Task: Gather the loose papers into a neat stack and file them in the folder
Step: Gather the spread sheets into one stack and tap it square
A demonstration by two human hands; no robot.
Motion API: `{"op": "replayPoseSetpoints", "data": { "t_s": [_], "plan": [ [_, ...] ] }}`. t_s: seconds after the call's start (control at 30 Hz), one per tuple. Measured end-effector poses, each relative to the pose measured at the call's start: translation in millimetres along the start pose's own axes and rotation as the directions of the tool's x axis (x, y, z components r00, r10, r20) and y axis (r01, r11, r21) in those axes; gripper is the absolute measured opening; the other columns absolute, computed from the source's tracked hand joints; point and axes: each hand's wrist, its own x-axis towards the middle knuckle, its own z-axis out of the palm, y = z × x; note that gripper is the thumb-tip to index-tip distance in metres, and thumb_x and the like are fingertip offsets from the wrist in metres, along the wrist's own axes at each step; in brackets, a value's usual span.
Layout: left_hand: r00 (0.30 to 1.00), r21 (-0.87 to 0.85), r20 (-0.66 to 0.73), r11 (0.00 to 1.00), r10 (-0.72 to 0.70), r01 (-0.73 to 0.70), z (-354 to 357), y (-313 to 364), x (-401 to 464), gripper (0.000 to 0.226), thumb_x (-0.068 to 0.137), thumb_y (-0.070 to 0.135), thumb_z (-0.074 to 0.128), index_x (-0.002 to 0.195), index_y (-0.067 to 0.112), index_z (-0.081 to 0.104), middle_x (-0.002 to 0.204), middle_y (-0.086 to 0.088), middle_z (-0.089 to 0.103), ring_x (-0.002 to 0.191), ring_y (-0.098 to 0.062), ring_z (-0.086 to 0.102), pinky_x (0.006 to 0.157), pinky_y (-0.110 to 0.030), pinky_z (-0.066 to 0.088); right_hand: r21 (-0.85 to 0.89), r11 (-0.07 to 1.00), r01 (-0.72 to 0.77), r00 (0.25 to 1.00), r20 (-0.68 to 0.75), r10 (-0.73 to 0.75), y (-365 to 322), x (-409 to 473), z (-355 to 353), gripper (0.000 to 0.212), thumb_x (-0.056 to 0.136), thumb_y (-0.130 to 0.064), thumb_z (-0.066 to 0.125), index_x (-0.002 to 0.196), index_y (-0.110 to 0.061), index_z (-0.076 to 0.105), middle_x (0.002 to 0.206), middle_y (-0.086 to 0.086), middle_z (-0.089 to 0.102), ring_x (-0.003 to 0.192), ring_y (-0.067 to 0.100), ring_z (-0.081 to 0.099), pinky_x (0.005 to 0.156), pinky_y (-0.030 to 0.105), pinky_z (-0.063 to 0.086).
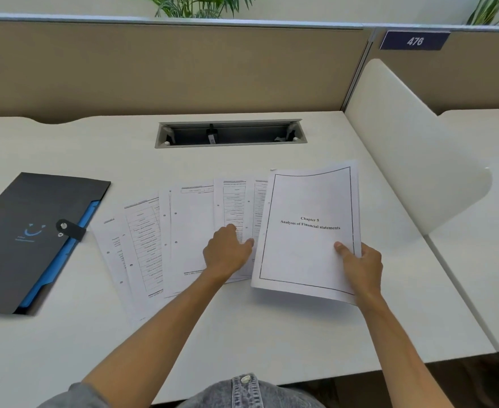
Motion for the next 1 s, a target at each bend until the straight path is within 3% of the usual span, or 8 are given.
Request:
{"op": "replayPoseSetpoints", "data": {
  "t_s": [0.23,0.4,0.5,0.57,0.63,0.77,0.93,1.0],
  "plan": [
    [0.999,0.169,-0.035,0.986,0.008,-0.002,20.3,9.3,5.7,0.073,0.079,0.061,0.061,0.128,0.009,0.045,0.127,-0.009,0.050,0.117,-0.029,0.047,0.085,-0.042,0.043,-0.018,1.000,-0.009,1.000,-0.028,0.009,2.3,8.5,-9.8,0.004,0.090,-0.024,0.067,0.092,-0.021,0.069,0.076,-0.013,0.065,0.085,0.025,0.063,0.077,0.029,0.043],
    [0.998,0.146,-0.056,0.989,-0.018,0.026,26.2,12.0,9.4,0.058,0.080,0.055,0.064,0.116,0.010,0.057,0.119,-0.006,0.056,0.116,-0.028,0.048,0.089,-0.041,0.040,-0.023,1.000,-0.018,0.999,-0.030,0.017,4.9,9.7,-11.4,0.006,0.090,-0.024,0.067,0.084,-0.023,0.067,0.076,-0.015,0.066,0.079,0.021,0.063,0.074,0.029,0.043],
    [0.996,0.068,-0.085,0.997,-0.019,0.025,25.7,10.4,7.8,0.031,0.085,0.044,0.062,0.083,0.013,0.062,0.092,-0.003,0.063,0.100,-0.027,0.054,0.083,-0.039,0.039,-0.020,1.000,-0.014,0.999,-0.031,0.013,5.2,9.8,-11.8,0.005,0.090,-0.023,0.067,0.085,-0.023,0.067,0.076,-0.015,0.066,0.077,0.017,0.063,0.071,0.028,0.042],
    [0.993,-0.029,-0.108,0.999,-0.040,0.037,24.2,8.5,4.6,0.036,0.086,0.036,0.061,0.060,0.016,0.048,0.063,0.002,0.054,0.077,-0.026,0.055,0.075,-0.037,0.037,-0.017,1.000,-0.007,1.000,-0.030,0.006,6.1,10.5,-11.5,0.003,0.090,-0.022,0.067,0.087,-0.023,0.067,0.076,-0.016,0.066,0.077,0.016,0.063,0.070,0.028,0.042],
    [0.989,-0.095,-0.137,0.995,-0.054,0.041,22.3,5.6,2.3,0.045,0.087,0.034,0.062,0.053,0.017,0.038,0.051,0.005,0.044,0.059,-0.023,0.050,0.067,-0.034,0.039,-0.011,1.000,-0.006,1.000,-0.025,0.005,6.7,10.7,-11.0,0.001,0.090,-0.022,0.067,0.089,-0.022,0.068,0.078,-0.015,0.066,0.077,0.016,0.063,0.069,0.027,0.043],
    [0.978,-0.125,-0.195,0.991,-0.075,0.051,17.1,-4.9,-1.0,0.041,0.086,0.034,0.063,0.056,0.010,0.048,0.052,0.000,0.050,0.051,-0.021,0.050,0.056,-0.032,0.043,0.000,1.000,-0.003,1.000,-0.017,0.003,7.9,9.2,-9.3,0.002,0.090,-0.023,0.067,0.089,-0.022,0.069,0.078,-0.015,0.067,0.077,0.012,0.064,0.063,0.023,0.043],
    [0.965,-0.124,-0.249,0.991,-0.083,0.053,10.4,-19.9,-1.8,0.034,0.083,0.038,0.064,0.064,0.011,0.056,0.060,0.003,0.053,0.065,-0.025,0.059,0.066,-0.036,0.050,0.011,1.000,-0.004,1.000,-0.002,0.004,8.6,7.0,-6.5,0.003,0.090,-0.023,0.067,0.087,-0.023,0.068,0.078,-0.016,0.067,0.078,0.012,0.064,0.066,0.026,0.044],
    [0.954,-0.104,-0.287,0.993,-0.085,0.057,8.3,-24.7,-1.1,0.032,0.081,0.046,0.067,0.086,0.014,0.064,0.084,0.002,0.062,0.087,-0.025,0.061,0.080,-0.041,0.050,0.016,1.000,-0.002,1.000,0.004,0.002,8.1,6.2,-5.6,0.004,0.090,-0.022,0.068,0.087,-0.024,0.067,0.078,-0.017,0.067,0.078,0.008,0.064,0.065,0.025,0.044]
  ]
}}
